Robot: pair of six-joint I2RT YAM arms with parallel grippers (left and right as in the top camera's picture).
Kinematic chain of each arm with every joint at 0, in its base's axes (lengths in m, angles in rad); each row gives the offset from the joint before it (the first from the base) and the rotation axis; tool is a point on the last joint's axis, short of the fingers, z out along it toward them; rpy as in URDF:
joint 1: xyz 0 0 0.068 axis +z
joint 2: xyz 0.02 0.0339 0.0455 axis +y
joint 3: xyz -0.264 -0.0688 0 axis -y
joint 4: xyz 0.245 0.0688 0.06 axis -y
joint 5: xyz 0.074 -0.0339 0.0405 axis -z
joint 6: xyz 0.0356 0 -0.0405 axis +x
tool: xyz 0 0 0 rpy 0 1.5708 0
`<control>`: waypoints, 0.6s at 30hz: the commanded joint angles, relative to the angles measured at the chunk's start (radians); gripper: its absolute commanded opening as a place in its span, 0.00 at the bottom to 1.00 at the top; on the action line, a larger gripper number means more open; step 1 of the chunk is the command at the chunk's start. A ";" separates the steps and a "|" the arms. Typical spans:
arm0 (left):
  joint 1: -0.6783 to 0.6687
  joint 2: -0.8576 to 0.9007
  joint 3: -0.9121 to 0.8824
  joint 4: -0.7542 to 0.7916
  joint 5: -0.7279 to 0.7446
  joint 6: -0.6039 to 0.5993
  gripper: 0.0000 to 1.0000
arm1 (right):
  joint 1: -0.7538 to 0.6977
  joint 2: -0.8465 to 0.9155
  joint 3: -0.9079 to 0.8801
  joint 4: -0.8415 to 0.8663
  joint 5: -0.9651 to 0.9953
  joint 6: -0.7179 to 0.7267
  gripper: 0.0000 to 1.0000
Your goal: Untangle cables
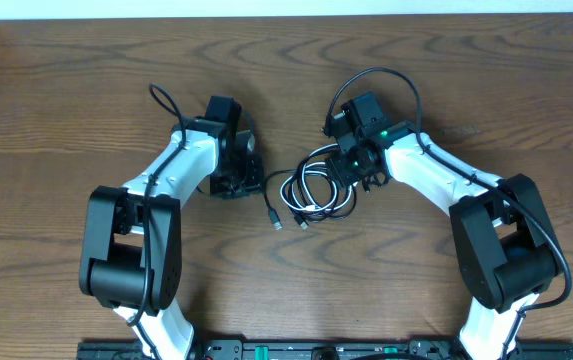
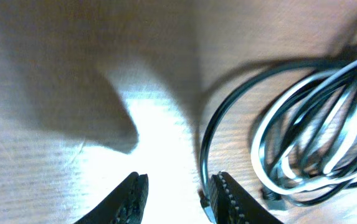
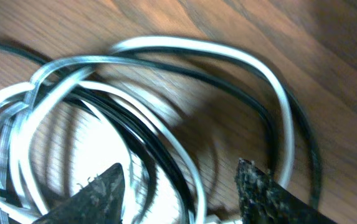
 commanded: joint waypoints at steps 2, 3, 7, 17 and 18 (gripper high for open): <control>-0.023 0.013 0.018 -0.010 -0.001 0.016 0.42 | -0.005 0.006 0.005 0.029 -0.206 0.029 0.44; -0.032 0.013 0.018 -0.010 -0.002 0.016 0.44 | -0.008 0.005 0.005 0.031 -0.227 0.029 0.41; -0.081 0.013 0.016 -0.011 -0.011 0.016 0.58 | -0.037 -0.002 0.005 0.023 -0.237 0.029 0.41; -0.173 0.039 0.006 -0.012 -0.110 -0.017 0.62 | -0.089 -0.002 0.005 -0.004 -0.162 0.029 0.54; -0.175 0.046 0.006 -0.012 -0.111 -0.018 0.61 | -0.089 -0.002 0.005 -0.007 -0.132 0.029 0.57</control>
